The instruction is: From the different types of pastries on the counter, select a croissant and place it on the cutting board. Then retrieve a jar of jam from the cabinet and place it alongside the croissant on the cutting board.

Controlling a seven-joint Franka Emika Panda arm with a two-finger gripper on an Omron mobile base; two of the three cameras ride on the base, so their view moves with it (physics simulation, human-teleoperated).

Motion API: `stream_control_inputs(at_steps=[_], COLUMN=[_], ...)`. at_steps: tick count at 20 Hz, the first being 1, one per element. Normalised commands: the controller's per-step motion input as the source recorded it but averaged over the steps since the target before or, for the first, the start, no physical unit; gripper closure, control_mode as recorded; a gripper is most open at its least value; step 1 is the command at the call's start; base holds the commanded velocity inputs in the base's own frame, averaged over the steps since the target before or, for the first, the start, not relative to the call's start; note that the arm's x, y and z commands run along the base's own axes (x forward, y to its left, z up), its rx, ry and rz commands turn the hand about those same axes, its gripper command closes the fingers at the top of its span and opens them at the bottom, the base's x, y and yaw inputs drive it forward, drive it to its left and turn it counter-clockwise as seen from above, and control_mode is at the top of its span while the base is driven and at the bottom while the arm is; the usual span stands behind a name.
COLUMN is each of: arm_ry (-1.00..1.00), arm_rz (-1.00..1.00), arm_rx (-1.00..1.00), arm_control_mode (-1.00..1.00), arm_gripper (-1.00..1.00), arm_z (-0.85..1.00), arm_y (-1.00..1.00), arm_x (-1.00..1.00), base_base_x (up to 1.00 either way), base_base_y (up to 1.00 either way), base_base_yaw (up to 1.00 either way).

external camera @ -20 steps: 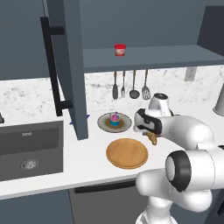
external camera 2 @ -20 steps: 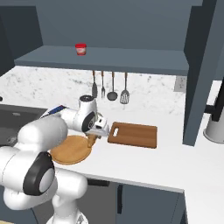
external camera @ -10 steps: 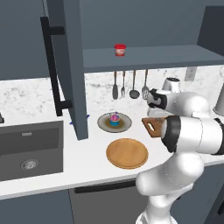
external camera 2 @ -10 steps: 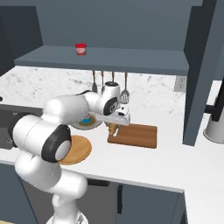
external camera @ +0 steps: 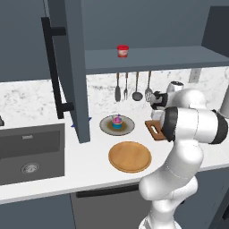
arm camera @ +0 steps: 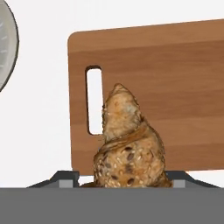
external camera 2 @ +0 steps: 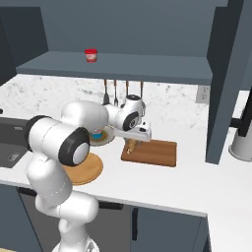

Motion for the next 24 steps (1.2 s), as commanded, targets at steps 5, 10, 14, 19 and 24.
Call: stream_control_inputs(at_steps=[5,10,14,19,24], arm_ry=[-0.15,-0.13,-0.1,-0.04,0.0], arm_rz=[0.0,0.0,0.0,0.01,0.0], arm_rx=[0.0,0.0,0.0,0.0,0.0], arm_control_mode=[-1.0,-1.0,-1.0,-1.0,-1.0], arm_gripper=[1.0,1.0,1.0,-1.0,-1.0], arm_z=[-0.54,-0.14,-0.25,-0.27,0.0], arm_y=[-0.06,-0.2,-0.11,-0.07,-0.17], arm_x=[0.36,0.27,0.49,0.52,0.36], base_base_x=[0.0,0.0,0.0,0.0,0.0], base_base_y=[0.0,0.0,0.0,0.0,0.0], base_base_yaw=[0.0,0.0,0.0,0.0,0.0])
